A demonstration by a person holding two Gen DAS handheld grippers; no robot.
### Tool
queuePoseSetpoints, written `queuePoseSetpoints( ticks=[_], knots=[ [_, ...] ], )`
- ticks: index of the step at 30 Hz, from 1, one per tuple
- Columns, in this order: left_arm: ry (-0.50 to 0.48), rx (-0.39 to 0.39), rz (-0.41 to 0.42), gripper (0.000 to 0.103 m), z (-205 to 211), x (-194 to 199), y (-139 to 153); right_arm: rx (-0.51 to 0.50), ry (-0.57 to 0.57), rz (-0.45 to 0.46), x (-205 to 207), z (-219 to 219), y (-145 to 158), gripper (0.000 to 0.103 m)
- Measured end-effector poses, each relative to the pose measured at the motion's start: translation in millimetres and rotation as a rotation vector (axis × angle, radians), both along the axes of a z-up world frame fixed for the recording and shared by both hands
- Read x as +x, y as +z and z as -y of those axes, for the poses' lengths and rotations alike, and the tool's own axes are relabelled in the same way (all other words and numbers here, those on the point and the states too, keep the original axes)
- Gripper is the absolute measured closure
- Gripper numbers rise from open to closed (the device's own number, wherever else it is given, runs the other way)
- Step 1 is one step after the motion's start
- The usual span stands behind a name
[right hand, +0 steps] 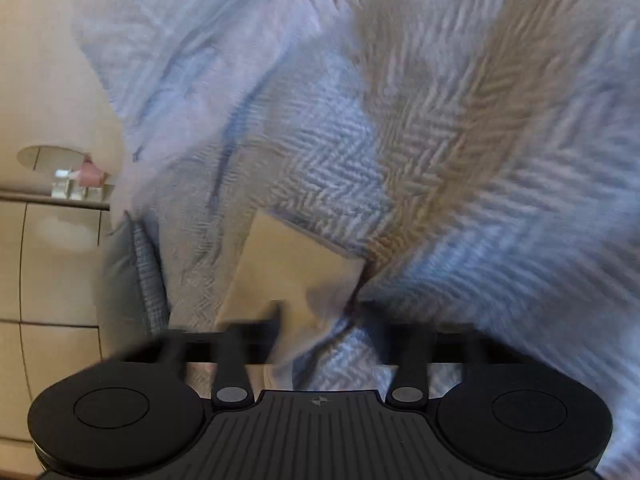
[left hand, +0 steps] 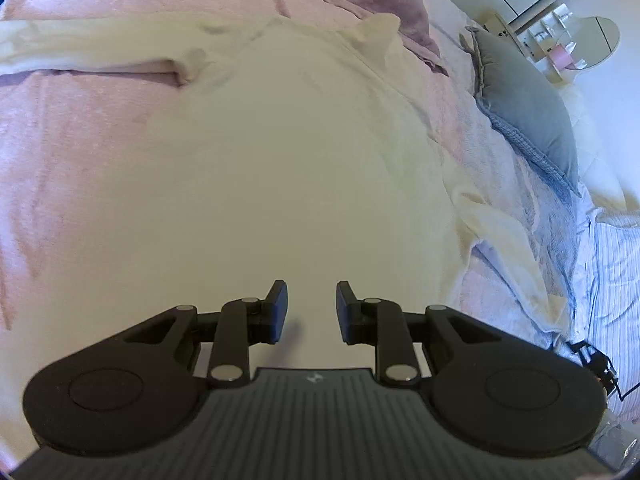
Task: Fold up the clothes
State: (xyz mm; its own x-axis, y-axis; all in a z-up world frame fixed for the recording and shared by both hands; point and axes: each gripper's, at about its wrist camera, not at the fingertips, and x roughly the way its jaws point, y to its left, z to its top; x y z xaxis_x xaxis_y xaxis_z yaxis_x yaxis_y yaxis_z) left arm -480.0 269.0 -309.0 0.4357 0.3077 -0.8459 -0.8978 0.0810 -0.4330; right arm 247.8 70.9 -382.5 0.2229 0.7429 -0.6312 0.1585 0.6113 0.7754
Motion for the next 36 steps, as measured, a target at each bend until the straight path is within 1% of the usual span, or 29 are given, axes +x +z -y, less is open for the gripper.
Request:
queuePoseSetpoints(
  ticks=[1,2,4,5,8,9,10,11,13,14,15,16,17,18,19,20,22,23,24,25,28,30,31,33,35,36],
  knots=[
    [-0.005,0.004,-0.006,0.083,1,4,1,0.007,0.022,0.026,2,-3,5,0.100],
    [-0.006,0.008,-0.013,0.083,2,7,3,0.008,0.047,0.090,3,-4,16,0.100],
    [0.001,0.016,-0.023,0.083,5,9,6,0.007,0.088,0.257,2,-2,51,0.101],
    [0.009,0.018,-0.023,0.083,7,9,8,0.005,0.103,0.326,-1,2,66,0.101],
    [0.031,0.011,-0.028,0.083,12,9,5,-0.005,0.133,0.464,-16,19,102,0.101],
    [0.037,0.004,-0.029,0.083,13,10,3,-0.025,0.149,0.485,-19,24,105,0.101],
    [0.040,-0.006,-0.028,0.083,14,11,-1,-0.069,0.173,0.469,-20,26,97,0.101],
    [0.042,-0.017,-0.026,0.083,16,12,-5,-0.122,0.190,0.443,-20,27,84,0.101],
    [0.036,-0.034,-0.034,0.083,19,12,-10,-0.238,0.219,0.352,-15,22,48,0.100],
    [0.030,-0.035,-0.049,0.083,21,11,-11,-0.274,0.225,0.318,-13,22,34,0.101],
    [0.024,-0.035,-0.063,0.083,23,10,-12,-0.281,0.216,0.304,-15,24,27,0.101],
    [0.025,-0.033,-0.076,0.083,25,6,-11,-0.289,0.207,0.296,-16,25,24,0.101],
    [0.036,-0.032,-0.083,0.083,27,0,-10,-0.303,0.201,0.295,-18,25,28,0.100],
    [0.053,-0.036,-0.088,0.083,29,-6,-9,-0.329,0.199,0.291,-21,25,34,0.098],
    [0.075,-0.040,-0.092,0.083,30,-14,-7,-0.358,0.197,0.282,-22,24,40,0.093],
    [0.090,-0.038,-0.095,0.083,31,-21,-5,-0.401,0.203,0.299,-25,22,49,0.090],
    [0.100,-0.019,-0.107,0.082,28,-32,1,-0.514,0.242,0.408,-36,9,71,0.070],
    [0.098,-0.009,-0.110,0.082,25,-35,3,-0.551,0.282,0.477,-44,1,83,0.064],
    [0.089,-0.001,-0.109,0.082,20,-36,5,-0.549,0.354,0.552,-53,-10,95,0.058],
    [0.066,0.007,-0.104,0.082,13,-34,5,-0.533,0.430,0.589,-59,-25,101,0.058],
    [-0.045,0.037,-0.089,0.082,-19,-18,1,-0.502,0.668,0.615,-82,-77,104,0.058],
    [-0.132,0.052,-0.068,0.082,-43,1,-1,-0.527,0.773,0.625,-98,-105,99,0.058],
    [-0.190,0.060,-0.049,0.082,-59,14,-1,-0.540,0.815,0.633,-104,-116,96,0.058],
    [-0.309,0.086,-0.028,0.080,-87,43,-1,-0.565,0.854,0.651,-109,-130,89,0.058],
    [-0.456,0.120,-0.023,0.078,-117,76,1,-0.597,0.863,0.631,-106,-133,86,0.058],
    [-0.533,0.137,-0.026,0.078,-130,92,2,-0.606,0.877,0.605,-103,-131,85,0.058]
  ],
)
